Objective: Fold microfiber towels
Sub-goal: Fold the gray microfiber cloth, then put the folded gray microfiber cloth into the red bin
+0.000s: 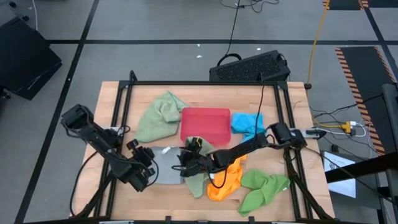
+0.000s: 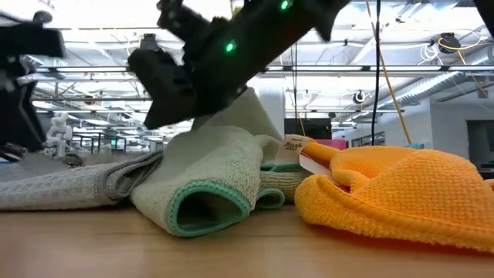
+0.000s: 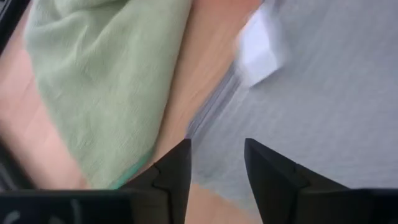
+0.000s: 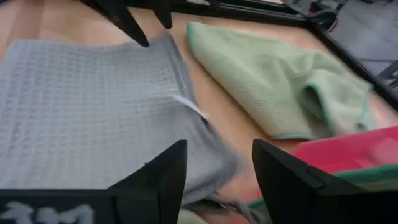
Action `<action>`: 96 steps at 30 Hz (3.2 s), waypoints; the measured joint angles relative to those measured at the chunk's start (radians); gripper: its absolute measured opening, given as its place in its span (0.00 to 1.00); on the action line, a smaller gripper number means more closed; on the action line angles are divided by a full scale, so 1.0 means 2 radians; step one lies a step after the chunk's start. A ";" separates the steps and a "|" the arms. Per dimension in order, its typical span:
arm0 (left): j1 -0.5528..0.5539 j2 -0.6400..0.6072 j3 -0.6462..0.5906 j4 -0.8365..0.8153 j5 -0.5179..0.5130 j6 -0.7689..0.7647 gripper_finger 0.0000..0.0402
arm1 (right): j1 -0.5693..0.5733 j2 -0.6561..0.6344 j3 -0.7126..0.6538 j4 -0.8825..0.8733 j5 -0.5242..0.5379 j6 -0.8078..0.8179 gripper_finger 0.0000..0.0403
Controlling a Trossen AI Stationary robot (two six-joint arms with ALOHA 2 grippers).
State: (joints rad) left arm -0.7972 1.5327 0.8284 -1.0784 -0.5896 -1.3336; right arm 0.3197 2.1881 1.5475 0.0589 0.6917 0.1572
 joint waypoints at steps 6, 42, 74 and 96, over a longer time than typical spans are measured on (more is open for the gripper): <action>-0.031 -0.011 0.000 0.095 -0.021 0.031 0.33 | 0.021 -0.015 0.000 0.038 -0.063 -0.019 0.40; -0.118 0.039 -0.040 0.483 -0.073 0.299 0.49 | 0.092 0.028 0.000 0.071 -0.112 0.005 0.48; 0.015 0.155 -0.003 0.485 -0.002 0.325 0.04 | 0.092 0.013 0.000 0.021 -0.097 -0.036 0.48; 0.002 0.011 -0.004 0.495 0.024 0.379 0.06 | 0.059 0.013 -0.060 0.205 -0.144 -0.195 0.71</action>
State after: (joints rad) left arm -0.7929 1.5539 0.8200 -0.0887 -0.5424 -0.5762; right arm 0.4385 2.2150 1.4271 0.4693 0.4042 -0.2333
